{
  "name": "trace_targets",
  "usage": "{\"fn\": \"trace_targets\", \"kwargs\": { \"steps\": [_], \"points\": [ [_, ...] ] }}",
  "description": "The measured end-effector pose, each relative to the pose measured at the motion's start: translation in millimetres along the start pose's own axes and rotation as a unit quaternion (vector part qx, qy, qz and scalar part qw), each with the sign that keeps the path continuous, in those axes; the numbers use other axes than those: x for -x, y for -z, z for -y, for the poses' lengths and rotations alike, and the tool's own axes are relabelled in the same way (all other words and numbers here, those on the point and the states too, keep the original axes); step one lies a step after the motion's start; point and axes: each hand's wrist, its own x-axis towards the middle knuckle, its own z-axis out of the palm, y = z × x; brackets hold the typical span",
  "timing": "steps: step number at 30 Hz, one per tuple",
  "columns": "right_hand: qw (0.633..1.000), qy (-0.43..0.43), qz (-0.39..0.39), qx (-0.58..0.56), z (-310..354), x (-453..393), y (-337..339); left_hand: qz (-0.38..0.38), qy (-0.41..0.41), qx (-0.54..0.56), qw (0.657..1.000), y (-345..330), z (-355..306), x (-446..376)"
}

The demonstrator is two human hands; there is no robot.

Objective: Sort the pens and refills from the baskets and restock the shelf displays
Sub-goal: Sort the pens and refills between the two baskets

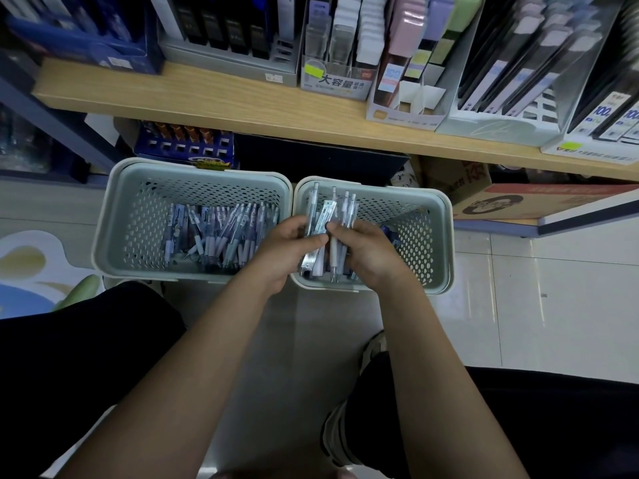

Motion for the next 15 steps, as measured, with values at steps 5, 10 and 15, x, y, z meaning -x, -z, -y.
{"fn": "trace_targets", "kwargs": {
  "steps": [5,10,15],
  "points": [
    [0.999,-0.005,-0.031,-0.043,3,0,2,-0.026,-0.034,-0.013,0.999,14,30,-31],
    [1.000,0.016,-0.023,-0.010,6,6,-4,-0.008,-0.050,-0.048,0.998,-1,-4,-2],
    [0.999,-0.012,-0.040,-0.003,3,2,0,-0.004,-0.044,-0.057,0.997,-1,-1,-6]
  ]
}}
